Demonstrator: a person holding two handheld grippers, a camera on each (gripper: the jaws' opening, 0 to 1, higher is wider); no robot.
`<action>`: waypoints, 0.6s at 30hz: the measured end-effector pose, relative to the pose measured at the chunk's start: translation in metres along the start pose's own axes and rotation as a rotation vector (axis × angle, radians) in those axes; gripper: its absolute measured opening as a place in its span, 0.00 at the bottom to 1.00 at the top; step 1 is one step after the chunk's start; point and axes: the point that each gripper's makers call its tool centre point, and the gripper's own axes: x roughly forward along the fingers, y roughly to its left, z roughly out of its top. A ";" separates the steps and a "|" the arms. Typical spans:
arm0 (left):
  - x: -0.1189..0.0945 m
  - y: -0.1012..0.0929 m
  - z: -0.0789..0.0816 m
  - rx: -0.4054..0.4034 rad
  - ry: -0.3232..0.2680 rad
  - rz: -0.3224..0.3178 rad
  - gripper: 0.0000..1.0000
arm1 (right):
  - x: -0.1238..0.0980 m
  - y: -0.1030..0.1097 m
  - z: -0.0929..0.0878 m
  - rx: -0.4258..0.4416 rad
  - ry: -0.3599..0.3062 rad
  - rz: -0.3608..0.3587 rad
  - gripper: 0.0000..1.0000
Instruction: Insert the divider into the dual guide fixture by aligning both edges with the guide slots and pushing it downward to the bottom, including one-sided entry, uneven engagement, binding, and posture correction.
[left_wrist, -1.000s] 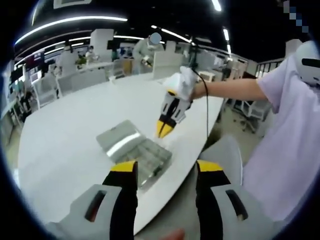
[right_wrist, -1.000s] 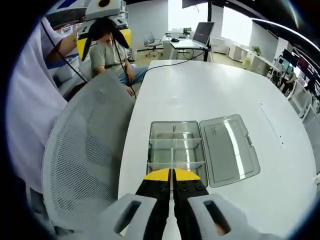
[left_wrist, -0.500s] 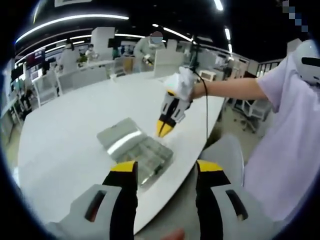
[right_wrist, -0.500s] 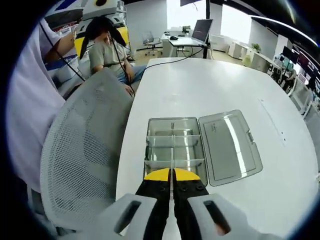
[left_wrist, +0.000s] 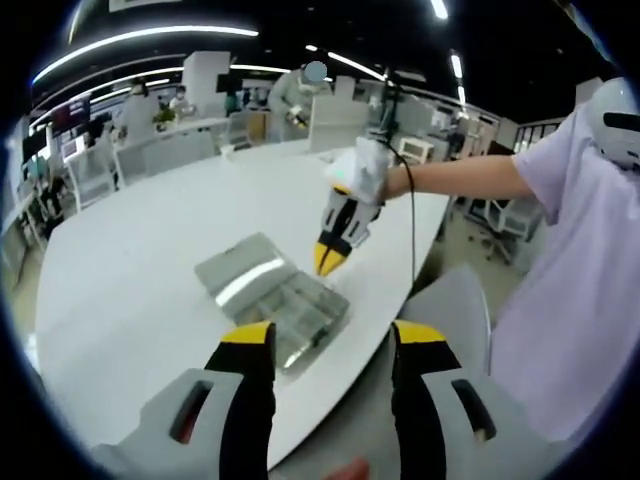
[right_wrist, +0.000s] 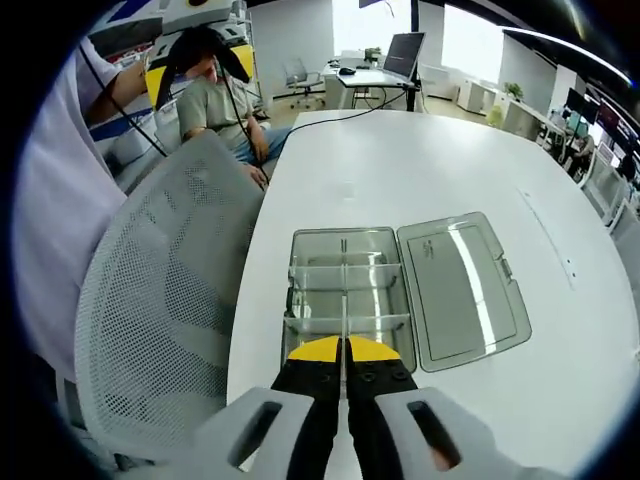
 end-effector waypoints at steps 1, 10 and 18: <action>0.000 0.000 0.000 -0.001 0.000 0.000 0.44 | 0.000 0.000 0.000 0.000 0.001 0.001 0.00; 0.002 0.001 0.001 -0.006 0.000 0.001 0.44 | 0.005 -0.002 -0.002 0.007 0.018 0.006 0.00; 0.000 0.003 -0.002 -0.014 -0.002 0.007 0.44 | 0.004 -0.005 -0.004 0.019 0.030 0.002 0.00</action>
